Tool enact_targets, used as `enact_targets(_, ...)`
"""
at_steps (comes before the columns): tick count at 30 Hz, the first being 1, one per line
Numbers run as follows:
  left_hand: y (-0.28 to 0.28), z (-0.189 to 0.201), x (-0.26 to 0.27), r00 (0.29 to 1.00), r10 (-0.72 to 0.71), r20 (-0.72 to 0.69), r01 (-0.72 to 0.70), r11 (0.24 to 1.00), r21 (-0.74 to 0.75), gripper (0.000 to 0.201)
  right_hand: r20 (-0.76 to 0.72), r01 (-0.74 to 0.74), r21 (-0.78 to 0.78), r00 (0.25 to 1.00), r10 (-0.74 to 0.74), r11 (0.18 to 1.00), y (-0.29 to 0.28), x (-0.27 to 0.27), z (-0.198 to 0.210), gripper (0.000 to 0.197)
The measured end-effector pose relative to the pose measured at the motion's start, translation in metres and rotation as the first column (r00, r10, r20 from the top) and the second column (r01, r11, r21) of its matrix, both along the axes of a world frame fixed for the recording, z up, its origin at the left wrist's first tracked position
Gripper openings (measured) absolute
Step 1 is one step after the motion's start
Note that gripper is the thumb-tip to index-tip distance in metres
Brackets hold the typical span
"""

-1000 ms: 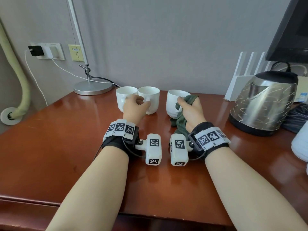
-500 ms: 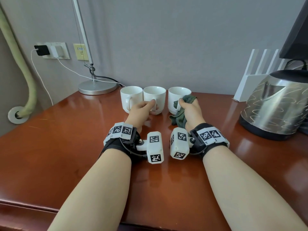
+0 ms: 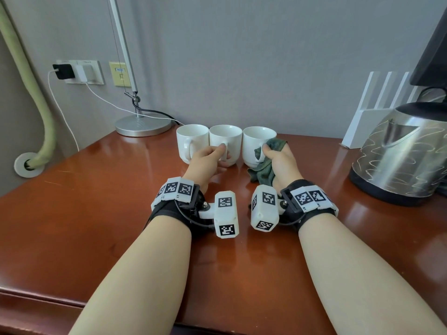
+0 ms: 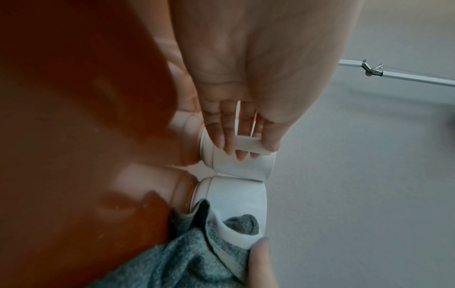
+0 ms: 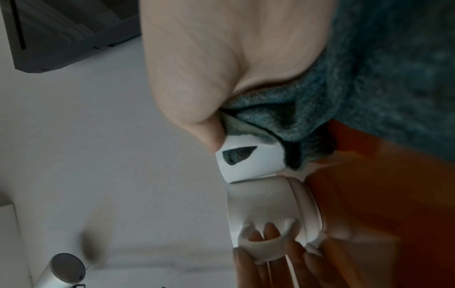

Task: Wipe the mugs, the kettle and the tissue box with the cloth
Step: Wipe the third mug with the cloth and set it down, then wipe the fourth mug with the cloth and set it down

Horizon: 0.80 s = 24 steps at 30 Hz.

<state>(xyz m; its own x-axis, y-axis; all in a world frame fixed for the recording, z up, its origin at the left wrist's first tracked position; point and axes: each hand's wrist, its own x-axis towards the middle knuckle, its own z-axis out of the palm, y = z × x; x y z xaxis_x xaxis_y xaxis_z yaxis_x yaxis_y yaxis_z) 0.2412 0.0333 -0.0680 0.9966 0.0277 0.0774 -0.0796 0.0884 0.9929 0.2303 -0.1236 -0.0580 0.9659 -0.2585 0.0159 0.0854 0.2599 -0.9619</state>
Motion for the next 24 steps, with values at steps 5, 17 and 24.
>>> enact_targets(5,0.001,0.002,-0.002,0.999,0.017,-0.038,-0.016,0.999,0.037,0.022,0.012,0.006,-0.016,1.0,-0.006,1.0,0.0,-0.002,-0.001,0.009)
enact_targets(17,-0.005,0.027,-0.027,0.98,0.148,0.134,-0.154,0.988,0.034,0.021,0.044,0.519,0.066,0.852,-0.522,0.852,-0.025,-0.033,0.003,0.029)
enact_targets(24,-0.043,0.033,-0.053,0.978,-0.129,0.163,0.106,0.985,0.139,0.01,0.061,0.426,0.1,0.899,-0.433,0.899,-0.034,-0.087,0.013,0.015)
